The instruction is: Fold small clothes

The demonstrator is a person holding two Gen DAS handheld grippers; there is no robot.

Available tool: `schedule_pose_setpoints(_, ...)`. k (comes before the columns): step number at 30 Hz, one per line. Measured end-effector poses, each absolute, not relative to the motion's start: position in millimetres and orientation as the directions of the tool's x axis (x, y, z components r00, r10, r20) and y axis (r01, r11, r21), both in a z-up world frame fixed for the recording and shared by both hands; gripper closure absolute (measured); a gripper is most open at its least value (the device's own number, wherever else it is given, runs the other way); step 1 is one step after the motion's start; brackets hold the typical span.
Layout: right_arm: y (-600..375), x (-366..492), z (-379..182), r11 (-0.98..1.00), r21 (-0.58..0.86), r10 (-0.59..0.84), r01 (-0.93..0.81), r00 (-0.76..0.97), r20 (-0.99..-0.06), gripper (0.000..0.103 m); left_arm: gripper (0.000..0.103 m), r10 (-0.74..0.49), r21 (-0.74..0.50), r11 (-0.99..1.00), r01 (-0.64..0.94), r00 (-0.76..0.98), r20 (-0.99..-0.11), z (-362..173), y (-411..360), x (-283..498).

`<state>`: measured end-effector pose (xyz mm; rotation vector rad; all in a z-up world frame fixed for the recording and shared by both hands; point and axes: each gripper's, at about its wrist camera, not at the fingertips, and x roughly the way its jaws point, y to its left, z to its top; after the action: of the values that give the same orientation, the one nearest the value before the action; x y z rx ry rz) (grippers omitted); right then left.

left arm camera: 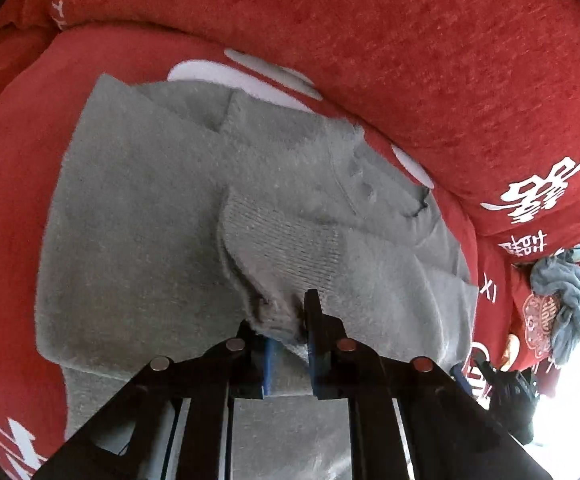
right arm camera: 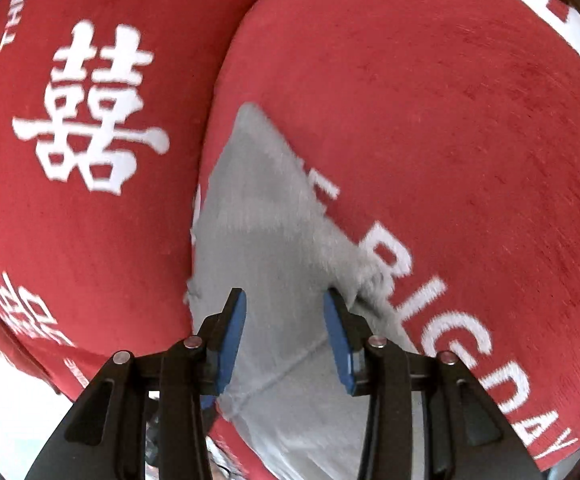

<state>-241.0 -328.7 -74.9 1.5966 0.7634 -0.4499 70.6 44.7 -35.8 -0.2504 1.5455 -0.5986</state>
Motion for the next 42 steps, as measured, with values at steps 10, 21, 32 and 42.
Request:
schedule_pose_setpoints(10,-317,-248,-75,0.016,0.723,0.276,0.691,0.692,-0.668,0.056,0.088,-0.451,-0.457,0.869,0.191,-0.077,-0.889,-47,49,69)
schedule_pose_setpoints(21,-345,-233,-42,0.235,0.709,0.237,0.665,0.668,-0.705,0.094,0.095,-0.480,-0.458,0.847,0.268,0.020,-0.877,-16,52,55)
schedule_pose_setpoints(32,-338,-246,-47,0.389,0.663,0.351,0.640,0.562,-0.749,0.055,0.051,-0.321,-0.296,0.912,0.285,0.046,-0.946,-31,57,51)
schedule_pose_setpoints(42,-384,-217,-63,0.387,0.596,0.274,0.703,0.530,-0.803,0.055,0.032,-0.242,-0.192,0.921,0.338,0.113,-0.964,-14,57,58)
